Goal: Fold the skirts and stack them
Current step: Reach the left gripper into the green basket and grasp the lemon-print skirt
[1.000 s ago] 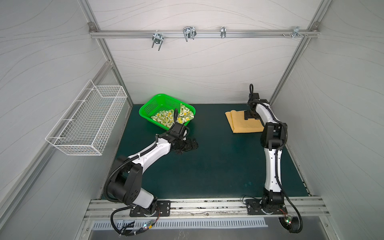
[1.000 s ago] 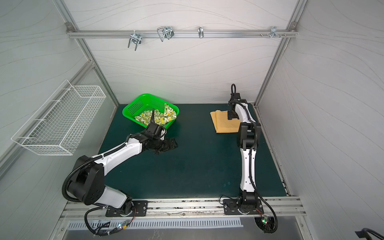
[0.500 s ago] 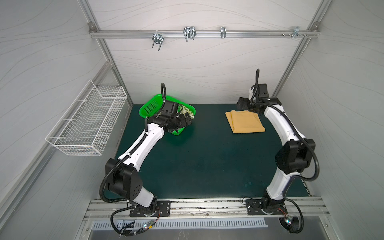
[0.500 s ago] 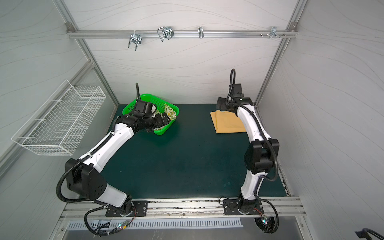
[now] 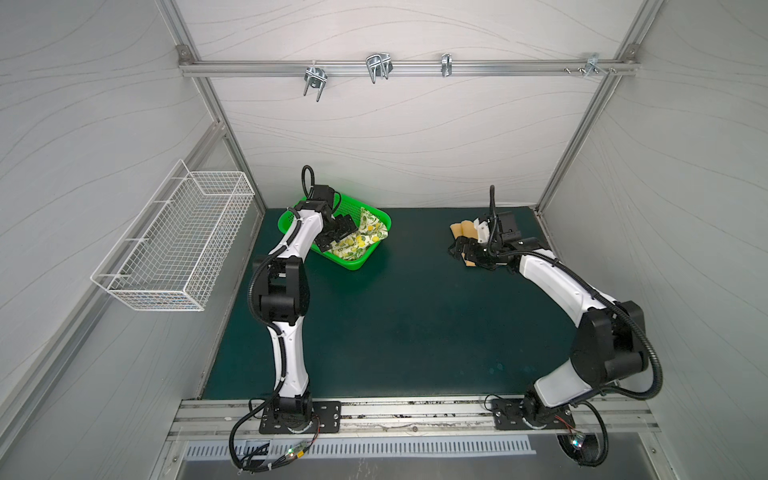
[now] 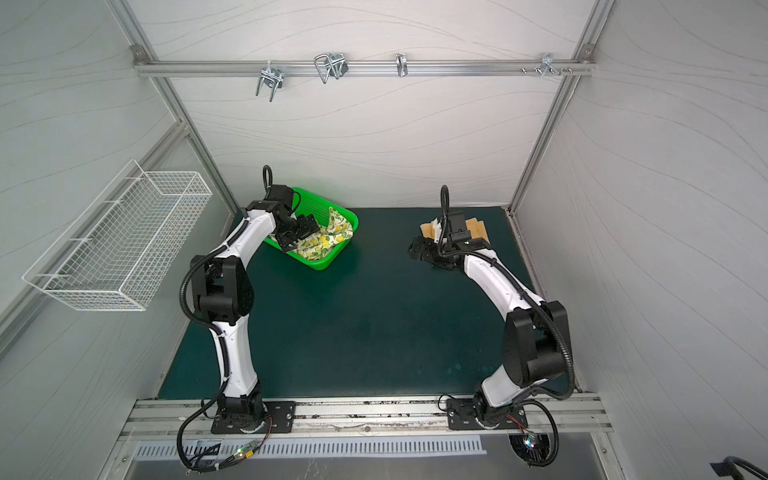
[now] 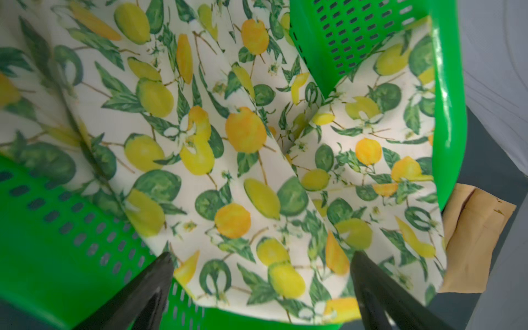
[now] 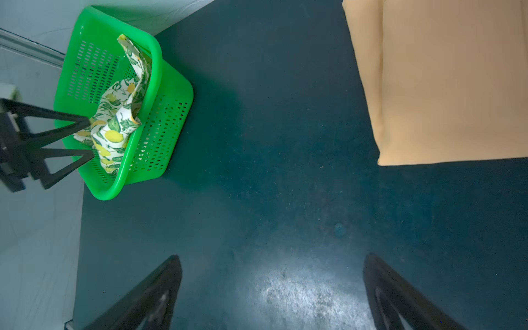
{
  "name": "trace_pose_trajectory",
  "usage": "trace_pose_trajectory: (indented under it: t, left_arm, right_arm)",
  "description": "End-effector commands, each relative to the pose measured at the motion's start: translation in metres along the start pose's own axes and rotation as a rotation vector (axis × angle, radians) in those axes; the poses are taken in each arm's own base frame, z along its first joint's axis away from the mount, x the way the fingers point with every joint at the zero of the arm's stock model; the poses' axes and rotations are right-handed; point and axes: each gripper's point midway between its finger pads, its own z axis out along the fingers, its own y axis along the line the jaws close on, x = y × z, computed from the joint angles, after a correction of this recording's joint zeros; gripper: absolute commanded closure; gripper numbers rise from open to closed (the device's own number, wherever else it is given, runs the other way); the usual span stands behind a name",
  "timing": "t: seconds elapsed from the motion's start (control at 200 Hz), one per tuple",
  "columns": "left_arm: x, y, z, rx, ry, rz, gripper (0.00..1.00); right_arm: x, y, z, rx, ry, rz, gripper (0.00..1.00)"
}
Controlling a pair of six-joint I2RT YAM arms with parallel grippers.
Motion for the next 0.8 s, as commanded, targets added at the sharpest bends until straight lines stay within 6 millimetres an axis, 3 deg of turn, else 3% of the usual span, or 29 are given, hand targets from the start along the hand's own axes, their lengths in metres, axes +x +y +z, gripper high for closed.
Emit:
trace_pose_trajectory:
  t: [0.0,0.265,0.465,0.59,0.7,0.795]
  left_arm:
    - [-0.006,-0.009,-0.001,0.002,0.024,0.02,0.03]
    - [-0.002,0.005,0.021,-0.075,0.091,0.04,0.08]
    - [0.019,0.021,0.03,-0.142,0.175,0.062,0.25]
    - [0.021,0.017,0.029,-0.117,0.165,0.07,0.58]
    - [0.015,0.009,0.022,-0.09,0.145,0.065,0.97]
    - [0.013,-0.006,0.012,-0.028,0.131,0.06,1.0]
  right_arm:
    - [0.002,0.026,-0.011,-0.098,-0.033,-0.021,0.01]
    - [0.034,0.032,0.0,-0.147,0.023,-0.019,0.01]
    - [0.043,0.04,0.008,-0.189,0.049,0.001,0.01]
    - [0.05,0.04,0.01,-0.184,0.068,0.001,0.01]
    - [0.058,0.039,0.007,-0.177,0.083,-0.003,0.01]
    - [0.061,0.036,0.005,-0.164,0.085,-0.009,0.01]
